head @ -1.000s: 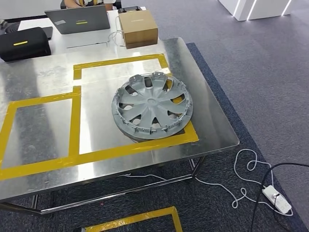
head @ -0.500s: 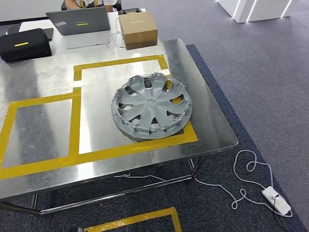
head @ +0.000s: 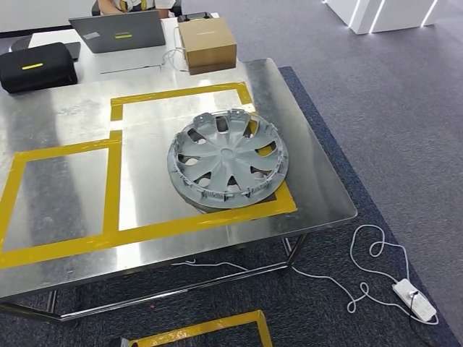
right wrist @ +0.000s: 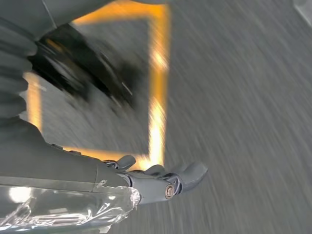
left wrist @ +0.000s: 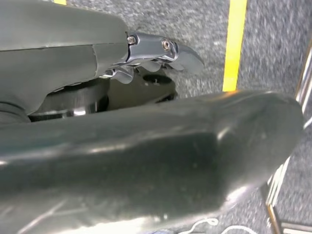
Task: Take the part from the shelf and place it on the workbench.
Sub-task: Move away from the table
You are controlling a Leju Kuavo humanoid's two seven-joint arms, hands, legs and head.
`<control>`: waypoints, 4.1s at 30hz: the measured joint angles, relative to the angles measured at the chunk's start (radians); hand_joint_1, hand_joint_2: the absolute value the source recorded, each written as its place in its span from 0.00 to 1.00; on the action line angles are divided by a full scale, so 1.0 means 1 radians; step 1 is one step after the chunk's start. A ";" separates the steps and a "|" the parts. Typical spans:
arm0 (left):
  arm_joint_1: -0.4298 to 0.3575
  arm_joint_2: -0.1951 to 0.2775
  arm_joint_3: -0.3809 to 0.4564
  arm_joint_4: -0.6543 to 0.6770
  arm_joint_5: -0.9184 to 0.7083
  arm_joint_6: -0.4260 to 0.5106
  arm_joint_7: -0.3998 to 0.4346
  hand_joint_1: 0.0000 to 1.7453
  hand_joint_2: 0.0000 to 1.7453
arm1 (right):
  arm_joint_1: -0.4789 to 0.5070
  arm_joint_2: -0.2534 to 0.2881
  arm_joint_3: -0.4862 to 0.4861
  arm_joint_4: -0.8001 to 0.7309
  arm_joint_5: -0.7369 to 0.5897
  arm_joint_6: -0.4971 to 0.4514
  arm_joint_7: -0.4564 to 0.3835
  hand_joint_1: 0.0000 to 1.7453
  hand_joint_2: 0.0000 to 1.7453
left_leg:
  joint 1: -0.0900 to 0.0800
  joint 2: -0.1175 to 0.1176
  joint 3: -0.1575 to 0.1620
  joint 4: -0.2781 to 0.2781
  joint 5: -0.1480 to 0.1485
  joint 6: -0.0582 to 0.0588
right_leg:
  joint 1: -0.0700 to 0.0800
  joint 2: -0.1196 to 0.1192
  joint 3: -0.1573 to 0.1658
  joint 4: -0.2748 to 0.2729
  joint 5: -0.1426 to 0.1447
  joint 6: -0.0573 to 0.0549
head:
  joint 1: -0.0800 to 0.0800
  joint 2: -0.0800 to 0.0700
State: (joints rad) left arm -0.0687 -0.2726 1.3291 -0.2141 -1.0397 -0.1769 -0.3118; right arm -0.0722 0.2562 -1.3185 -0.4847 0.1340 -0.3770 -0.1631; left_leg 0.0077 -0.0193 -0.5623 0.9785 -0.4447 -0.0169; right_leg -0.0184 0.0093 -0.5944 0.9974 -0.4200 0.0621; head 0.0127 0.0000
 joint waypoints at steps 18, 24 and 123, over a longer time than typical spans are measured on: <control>0.000 0.003 -0.023 0.000 -0.018 -0.025 -0.003 0.00 0.00 | 0.002 -0.037 0.108 0.183 0.046 0.157 0.033 0.00 1.00 | -0.001 0.000 0.000 0.000 0.000 0.000 | 0.000 0.000 0.000 0.000 0.000 0.000 | 0.000 0.000; 0.000 0.003 -0.023 0.000 -0.023 -0.020 -0.004 0.00 0.00 | 0.004 -0.041 0.115 0.192 0.059 0.147 0.045 0.00 1.00 | -0.002 0.000 0.000 0.002 -0.002 0.002 | -0.002 0.000 0.001 -0.001 0.000 0.001 | 0.000 0.000; -0.018 -0.006 -0.122 -0.001 -0.139 0.065 -0.012 0.00 0.00 | 0.051 -0.053 0.527 0.226 0.763 -0.061 0.292 0.00 1.00 | -0.010 0.023 0.099 -0.026 -0.042 0.032 | 0.001 -0.012 -0.075 0.030 0.046 0.006 | -0.014 0.000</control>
State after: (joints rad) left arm -0.0871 -0.2787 1.2066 -0.2155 -1.1787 -0.1116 -0.3235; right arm -0.0217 0.2035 -0.7919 -0.2591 0.8971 -0.4380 0.1293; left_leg -0.0022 0.0034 -0.4634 0.9528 -0.4869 0.0147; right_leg -0.0174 -0.0029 -0.6693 1.0278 -0.3745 0.0682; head -0.0016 0.0000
